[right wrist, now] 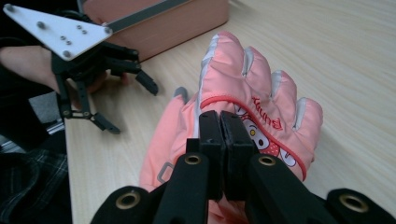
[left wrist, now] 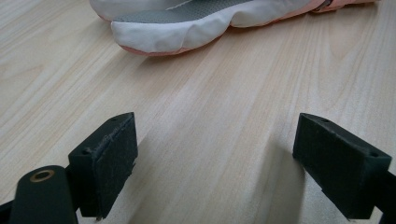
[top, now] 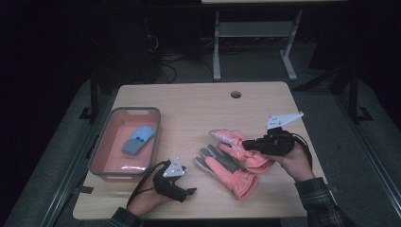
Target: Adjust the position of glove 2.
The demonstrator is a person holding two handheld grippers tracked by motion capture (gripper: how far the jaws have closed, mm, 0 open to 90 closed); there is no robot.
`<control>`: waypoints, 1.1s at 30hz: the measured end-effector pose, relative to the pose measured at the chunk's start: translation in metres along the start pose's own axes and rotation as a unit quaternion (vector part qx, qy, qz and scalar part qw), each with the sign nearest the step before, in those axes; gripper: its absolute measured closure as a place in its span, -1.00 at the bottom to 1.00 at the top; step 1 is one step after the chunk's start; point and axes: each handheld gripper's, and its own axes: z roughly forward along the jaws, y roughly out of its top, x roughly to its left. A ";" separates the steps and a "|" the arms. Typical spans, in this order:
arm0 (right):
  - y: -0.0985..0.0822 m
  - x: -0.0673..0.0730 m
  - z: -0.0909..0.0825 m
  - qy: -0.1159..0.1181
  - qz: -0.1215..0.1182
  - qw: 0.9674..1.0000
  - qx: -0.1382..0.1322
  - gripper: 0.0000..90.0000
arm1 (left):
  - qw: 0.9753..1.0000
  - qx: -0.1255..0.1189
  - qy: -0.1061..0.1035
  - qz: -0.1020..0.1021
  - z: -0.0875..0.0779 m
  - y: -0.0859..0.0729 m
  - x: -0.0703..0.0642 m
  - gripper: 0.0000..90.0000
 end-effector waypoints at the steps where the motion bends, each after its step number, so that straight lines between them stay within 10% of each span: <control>1: 0.000 0.002 0.001 0.004 0.000 1.000 0.000 0.97 | 1.000 0.000 0.000 0.000 0.000 0.000 0.000 -0.71; 33: -0.005 0.033 0.051 0.039 -0.029 0.997 0.058 0.97 | 1.000 0.002 0.000 0.003 0.000 0.000 0.000 -0.71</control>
